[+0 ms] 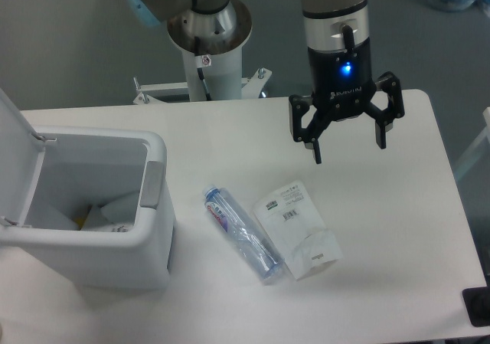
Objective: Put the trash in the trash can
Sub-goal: 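Lower the open gripper toward the white wrapper beside the bottle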
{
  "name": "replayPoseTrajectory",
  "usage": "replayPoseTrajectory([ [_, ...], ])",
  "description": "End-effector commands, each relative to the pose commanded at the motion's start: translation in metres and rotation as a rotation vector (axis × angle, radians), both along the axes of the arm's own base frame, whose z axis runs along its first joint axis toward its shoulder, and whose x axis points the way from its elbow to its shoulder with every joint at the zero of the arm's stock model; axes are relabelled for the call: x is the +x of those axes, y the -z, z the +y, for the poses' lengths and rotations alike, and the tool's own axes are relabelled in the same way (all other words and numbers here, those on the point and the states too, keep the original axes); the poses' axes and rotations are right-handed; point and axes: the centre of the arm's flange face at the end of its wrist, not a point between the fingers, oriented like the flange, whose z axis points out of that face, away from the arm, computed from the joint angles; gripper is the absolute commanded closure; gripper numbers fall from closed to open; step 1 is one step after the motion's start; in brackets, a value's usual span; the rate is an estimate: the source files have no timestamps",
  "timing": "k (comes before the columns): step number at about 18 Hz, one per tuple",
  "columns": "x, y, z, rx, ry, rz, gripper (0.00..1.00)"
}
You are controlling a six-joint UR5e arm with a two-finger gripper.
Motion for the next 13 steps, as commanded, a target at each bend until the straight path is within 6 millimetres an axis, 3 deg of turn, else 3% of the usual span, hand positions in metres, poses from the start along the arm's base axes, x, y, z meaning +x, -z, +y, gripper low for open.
replayPoseTrajectory([
  [7, -0.002, 0.012, 0.001, -0.030, -0.014, 0.001, 0.00],
  [10, 0.000, 0.028, 0.002, -0.040, -0.007, -0.024, 0.00],
  [13, 0.000, 0.060, 0.003, -0.069, -0.017, -0.074, 0.00],
])
